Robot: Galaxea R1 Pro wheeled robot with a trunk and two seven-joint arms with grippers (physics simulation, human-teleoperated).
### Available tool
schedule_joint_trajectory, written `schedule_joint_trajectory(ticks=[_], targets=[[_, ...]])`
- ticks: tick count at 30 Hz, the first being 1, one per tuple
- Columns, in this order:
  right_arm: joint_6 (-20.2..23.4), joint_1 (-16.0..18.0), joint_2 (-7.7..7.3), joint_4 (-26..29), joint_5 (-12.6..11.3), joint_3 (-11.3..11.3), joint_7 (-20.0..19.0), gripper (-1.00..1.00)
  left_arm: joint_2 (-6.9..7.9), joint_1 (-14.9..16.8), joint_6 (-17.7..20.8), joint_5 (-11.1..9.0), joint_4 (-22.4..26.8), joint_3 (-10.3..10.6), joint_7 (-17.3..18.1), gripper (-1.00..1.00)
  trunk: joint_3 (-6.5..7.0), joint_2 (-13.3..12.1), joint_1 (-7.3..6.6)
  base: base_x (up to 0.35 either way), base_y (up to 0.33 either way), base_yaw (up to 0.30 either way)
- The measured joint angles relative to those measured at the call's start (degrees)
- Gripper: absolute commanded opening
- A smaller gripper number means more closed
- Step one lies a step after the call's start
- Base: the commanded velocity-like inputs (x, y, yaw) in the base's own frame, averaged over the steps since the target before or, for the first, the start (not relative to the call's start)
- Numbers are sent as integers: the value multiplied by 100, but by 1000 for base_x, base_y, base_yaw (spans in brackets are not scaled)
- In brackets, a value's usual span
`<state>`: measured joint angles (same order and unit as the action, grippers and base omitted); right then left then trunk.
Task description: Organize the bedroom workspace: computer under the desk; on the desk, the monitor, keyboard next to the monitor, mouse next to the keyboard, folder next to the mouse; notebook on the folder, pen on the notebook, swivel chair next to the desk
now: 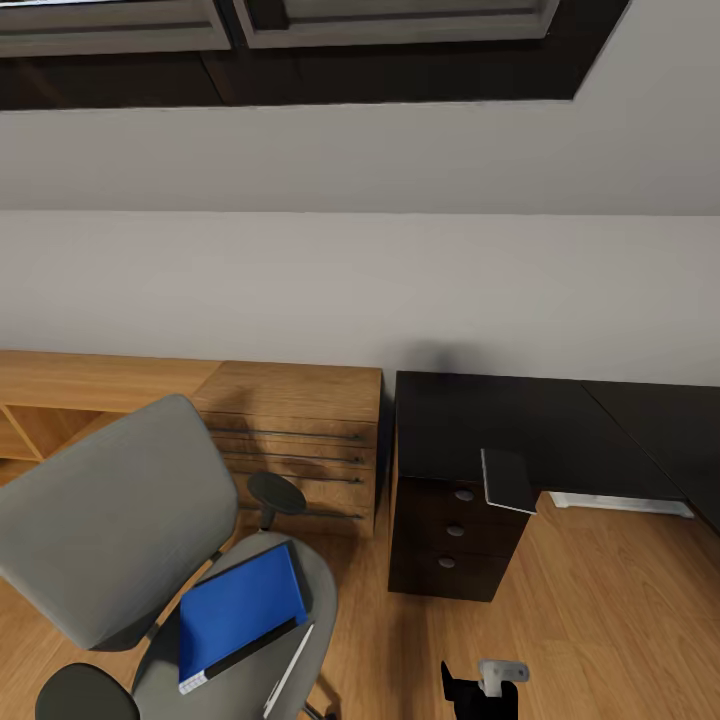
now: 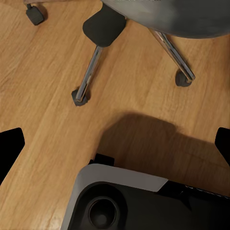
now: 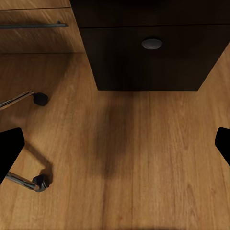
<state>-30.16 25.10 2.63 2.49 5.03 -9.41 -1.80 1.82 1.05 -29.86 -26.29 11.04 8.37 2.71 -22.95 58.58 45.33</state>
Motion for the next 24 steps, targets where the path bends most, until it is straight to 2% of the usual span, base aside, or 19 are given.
schedule_joint_trajectory(ticks=[12,24], targets=[[0,0,-1,1,0,0,-1,100,0,-1,-2,0,0,-1,0,100,0,0,0,0,31,0],[1,0,0,0,0,0,-2,100,0,2,-3,0,1,-2,0,100,0,0,0,0,210,0]])
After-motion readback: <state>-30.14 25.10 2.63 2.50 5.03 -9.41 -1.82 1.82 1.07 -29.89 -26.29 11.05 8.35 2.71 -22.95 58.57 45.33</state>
